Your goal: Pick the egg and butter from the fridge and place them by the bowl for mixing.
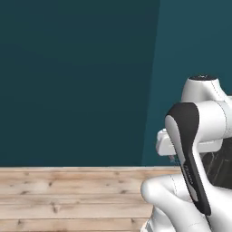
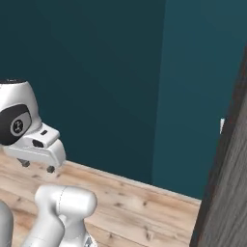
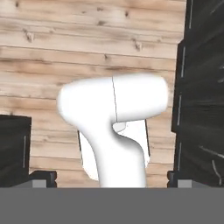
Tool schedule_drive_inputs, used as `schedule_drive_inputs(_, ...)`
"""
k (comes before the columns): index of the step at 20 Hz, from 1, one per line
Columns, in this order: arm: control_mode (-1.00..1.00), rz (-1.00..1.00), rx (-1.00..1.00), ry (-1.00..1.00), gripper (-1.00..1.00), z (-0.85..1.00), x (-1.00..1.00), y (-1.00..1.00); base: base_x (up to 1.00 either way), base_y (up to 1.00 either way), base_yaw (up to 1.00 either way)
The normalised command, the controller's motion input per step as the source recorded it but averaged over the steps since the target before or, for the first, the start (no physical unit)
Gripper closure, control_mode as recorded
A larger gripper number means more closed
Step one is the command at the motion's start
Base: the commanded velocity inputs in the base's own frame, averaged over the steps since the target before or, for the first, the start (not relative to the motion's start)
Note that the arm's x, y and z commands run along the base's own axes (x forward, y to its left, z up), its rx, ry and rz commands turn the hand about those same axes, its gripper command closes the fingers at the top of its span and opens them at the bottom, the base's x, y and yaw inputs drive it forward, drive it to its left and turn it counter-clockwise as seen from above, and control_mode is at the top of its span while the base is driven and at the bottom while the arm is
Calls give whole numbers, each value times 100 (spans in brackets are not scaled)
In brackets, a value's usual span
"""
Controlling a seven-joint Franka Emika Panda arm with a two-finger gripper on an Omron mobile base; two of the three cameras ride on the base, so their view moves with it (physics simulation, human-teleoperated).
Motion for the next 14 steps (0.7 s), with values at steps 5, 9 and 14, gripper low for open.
schedule_drive_inputs(5,100,0,0,0,-100,0,0,0,100,-1,51)
schedule_drive_inputs(9,100,0,0,0,-100,0,0,0,74,-1,87)
schedule_drive_inputs(14,100,0,0,0,-100,0,0,0,55,0,92)
